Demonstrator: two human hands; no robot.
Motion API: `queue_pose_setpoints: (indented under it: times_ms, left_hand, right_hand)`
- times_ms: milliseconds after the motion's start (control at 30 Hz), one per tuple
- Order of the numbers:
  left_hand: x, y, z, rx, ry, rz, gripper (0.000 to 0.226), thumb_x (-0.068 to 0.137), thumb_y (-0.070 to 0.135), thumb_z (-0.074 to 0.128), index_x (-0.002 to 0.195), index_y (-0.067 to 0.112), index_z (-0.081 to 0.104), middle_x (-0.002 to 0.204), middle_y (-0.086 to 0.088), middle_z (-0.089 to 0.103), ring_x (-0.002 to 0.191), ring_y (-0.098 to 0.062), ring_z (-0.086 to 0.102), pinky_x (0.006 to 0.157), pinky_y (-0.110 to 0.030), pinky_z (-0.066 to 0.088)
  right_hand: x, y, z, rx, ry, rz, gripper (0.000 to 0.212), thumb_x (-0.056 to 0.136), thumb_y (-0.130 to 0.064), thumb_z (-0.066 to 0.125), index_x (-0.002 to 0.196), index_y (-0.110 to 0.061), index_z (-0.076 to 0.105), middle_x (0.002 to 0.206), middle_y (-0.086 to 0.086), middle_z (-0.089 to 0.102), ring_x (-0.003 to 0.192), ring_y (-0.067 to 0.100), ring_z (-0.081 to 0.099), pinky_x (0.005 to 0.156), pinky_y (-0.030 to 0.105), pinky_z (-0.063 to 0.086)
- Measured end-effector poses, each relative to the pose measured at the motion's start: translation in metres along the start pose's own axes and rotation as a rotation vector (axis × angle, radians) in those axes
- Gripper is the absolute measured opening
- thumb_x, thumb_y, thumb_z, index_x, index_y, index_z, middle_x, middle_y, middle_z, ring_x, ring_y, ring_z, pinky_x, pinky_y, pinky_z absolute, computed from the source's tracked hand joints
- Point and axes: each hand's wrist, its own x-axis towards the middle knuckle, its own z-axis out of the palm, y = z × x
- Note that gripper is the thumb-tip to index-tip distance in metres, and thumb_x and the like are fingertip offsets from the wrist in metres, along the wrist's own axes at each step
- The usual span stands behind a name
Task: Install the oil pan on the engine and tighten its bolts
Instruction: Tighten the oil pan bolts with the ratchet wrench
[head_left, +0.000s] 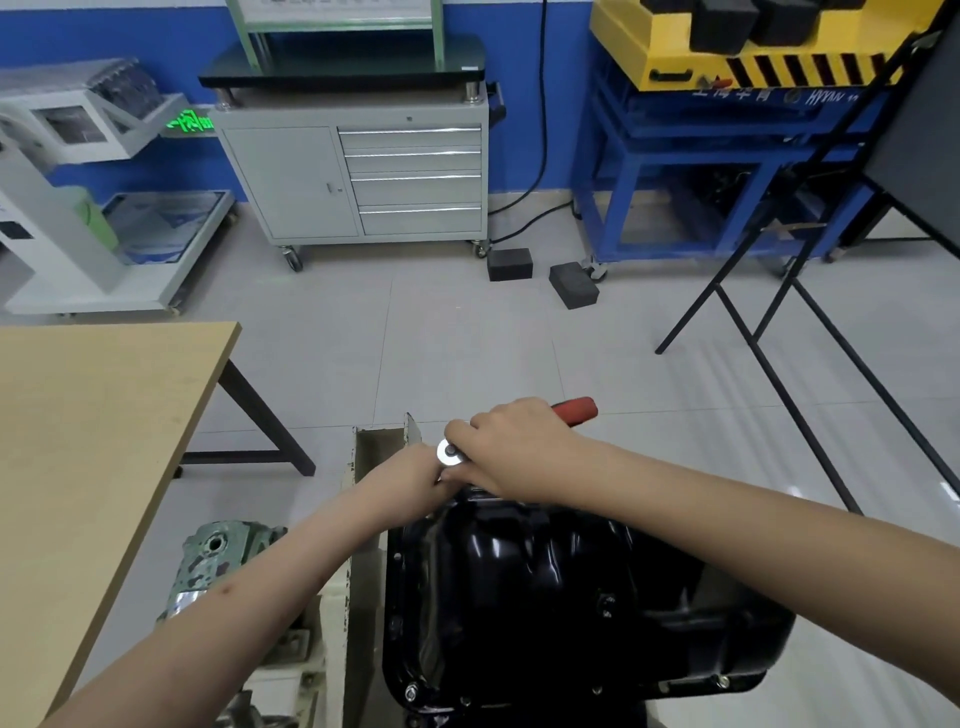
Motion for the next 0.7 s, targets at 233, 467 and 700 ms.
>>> queue_pose_setpoints:
  times_ms: [233,467,700]
  left_hand:
    - [0.002,-0.002,0.0,0.002,-0.06,-0.041,0.033,0.085,0.004,0.035,0.058,0.022,0.027,0.056,0.005,0.031,0.052,-0.007,0.022,0.045,-0.019,0.021]
    - [0.005,0.001,-0.003,-0.128,-0.021,-0.021,0.034,0.091,0.017,0.044,0.059,0.025,0.037,0.056,0.008,0.041,0.047,0.0,0.038,0.05,-0.009,0.034]
    - [0.002,-0.007,-0.004,-0.104,-0.06,-0.059,0.031,0.085,0.008,0.041,0.058,0.023,0.032,0.055,0.006,0.036,0.046,-0.003,0.034,0.046,-0.011,0.032]
  right_hand:
    - [-0.003,-0.003,0.001,0.216,0.006,0.118,0.042,0.092,-0.051,0.041,0.105,-0.012,0.048,0.096,0.011,0.064,0.078,0.029,0.053,0.061,0.03,0.025]
    - [-0.004,0.019,-0.005,0.297,-0.123,0.092,0.037,0.093,-0.05,0.04,0.102,-0.015,0.046,0.082,0.002,0.057,0.071,0.021,0.045,0.057,0.03,0.024]
    - [-0.005,-0.006,0.003,0.207,0.009,0.15,0.044,0.093,-0.053,0.035,0.109,-0.013,0.046,0.096,0.008,0.065,0.084,0.031,0.058,0.061,0.03,0.025]
